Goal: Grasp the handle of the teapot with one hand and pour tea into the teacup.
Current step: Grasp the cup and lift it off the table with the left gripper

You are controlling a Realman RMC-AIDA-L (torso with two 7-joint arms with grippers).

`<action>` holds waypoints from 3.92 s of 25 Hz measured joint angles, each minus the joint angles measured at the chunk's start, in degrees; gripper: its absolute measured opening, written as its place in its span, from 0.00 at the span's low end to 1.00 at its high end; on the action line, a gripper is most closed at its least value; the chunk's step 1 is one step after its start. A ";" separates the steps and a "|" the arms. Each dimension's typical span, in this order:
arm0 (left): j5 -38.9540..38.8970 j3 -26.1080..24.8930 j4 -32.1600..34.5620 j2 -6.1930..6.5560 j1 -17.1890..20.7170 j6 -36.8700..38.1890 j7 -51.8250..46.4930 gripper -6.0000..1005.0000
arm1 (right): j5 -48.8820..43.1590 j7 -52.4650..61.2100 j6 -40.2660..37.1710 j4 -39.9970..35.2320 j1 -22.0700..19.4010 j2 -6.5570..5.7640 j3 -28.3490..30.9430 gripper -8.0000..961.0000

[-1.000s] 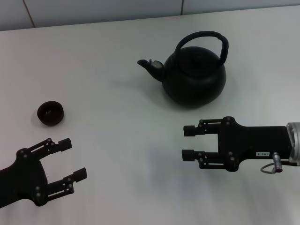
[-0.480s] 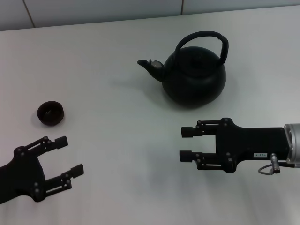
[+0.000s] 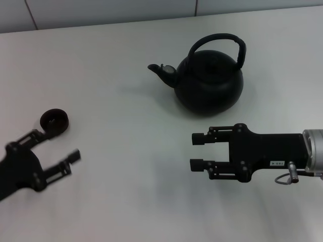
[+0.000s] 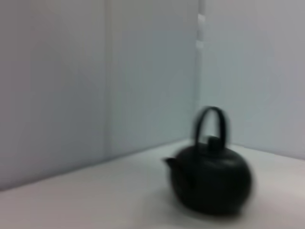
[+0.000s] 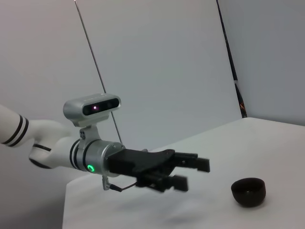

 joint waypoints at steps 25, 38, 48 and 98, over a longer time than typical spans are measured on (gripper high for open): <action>-5.41 -2.27 -3.93 0.09 -2.44 -20.63 -2.72 0.78 | 0.63 0.01 1.47 1.99 2.60 -0.13 0.47 0.63; -5.32 -2.25 -5.08 0.08 -3.33 -20.71 -2.65 0.77 | 0.63 0.01 2.23 2.00 2.77 -0.10 0.52 0.63; -5.34 -0.90 -5.36 0.03 -3.85 -21.06 -2.76 0.76 | 0.83 0.00 2.26 2.00 2.85 -0.09 0.49 0.63; -5.48 -0.87 -10.25 -0.12 -9.58 -26.36 -2.23 0.72 | 1.32 0.01 4.27 1.40 3.94 -0.50 0.53 0.63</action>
